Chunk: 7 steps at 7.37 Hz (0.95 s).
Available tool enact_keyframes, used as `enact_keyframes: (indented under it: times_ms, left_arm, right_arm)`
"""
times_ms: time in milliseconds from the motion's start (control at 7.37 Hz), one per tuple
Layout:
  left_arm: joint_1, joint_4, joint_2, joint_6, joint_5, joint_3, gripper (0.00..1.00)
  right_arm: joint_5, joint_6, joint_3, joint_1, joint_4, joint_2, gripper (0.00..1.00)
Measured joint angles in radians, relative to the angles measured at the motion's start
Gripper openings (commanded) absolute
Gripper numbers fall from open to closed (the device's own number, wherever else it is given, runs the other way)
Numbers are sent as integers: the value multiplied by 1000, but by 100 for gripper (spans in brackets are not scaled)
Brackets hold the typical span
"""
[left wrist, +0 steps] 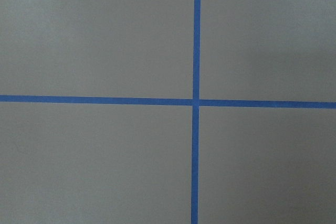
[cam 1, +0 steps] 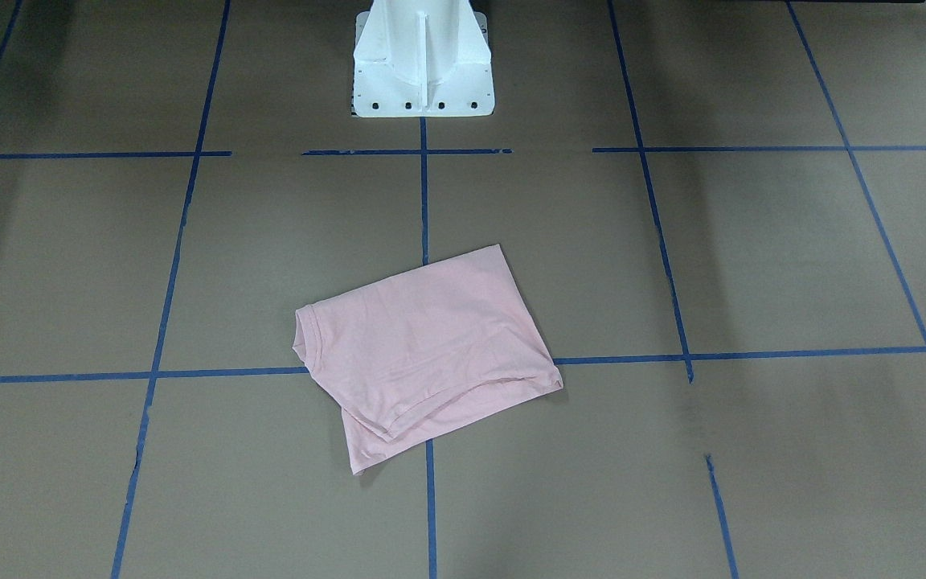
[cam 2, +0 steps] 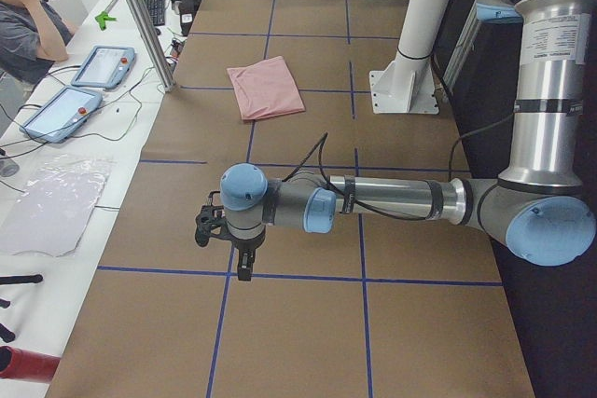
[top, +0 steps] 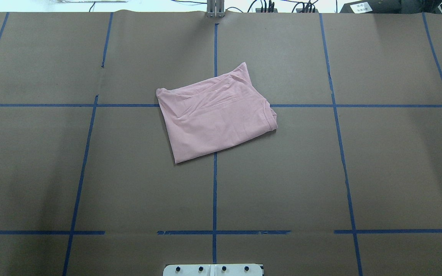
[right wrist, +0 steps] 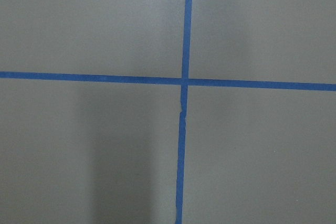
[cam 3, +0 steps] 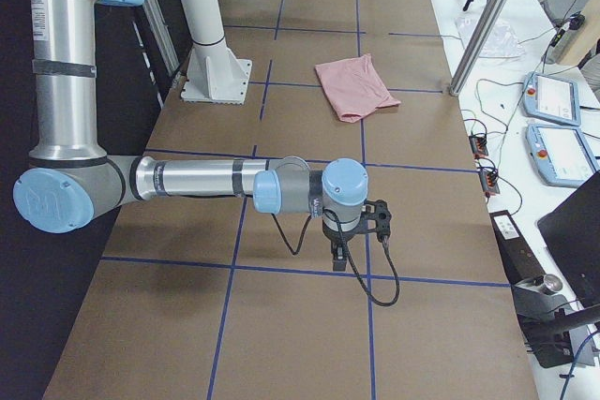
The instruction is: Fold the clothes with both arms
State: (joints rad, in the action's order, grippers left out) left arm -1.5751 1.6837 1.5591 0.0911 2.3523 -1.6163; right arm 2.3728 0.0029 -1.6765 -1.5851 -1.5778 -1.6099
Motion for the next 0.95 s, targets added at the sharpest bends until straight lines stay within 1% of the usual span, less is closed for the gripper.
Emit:
enact_keyframes:
  times_ms: [407, 949]
  left_arm:
    - [0, -25, -9, -6, -3, -6, 100]
    - [4, -95, -7, -7, -8, -22, 100]
  right_arm:
    - [-44, 11, -5, 0, -2, 6, 100]
    - [-49, 12, -6, -1, -4, 5, 100]
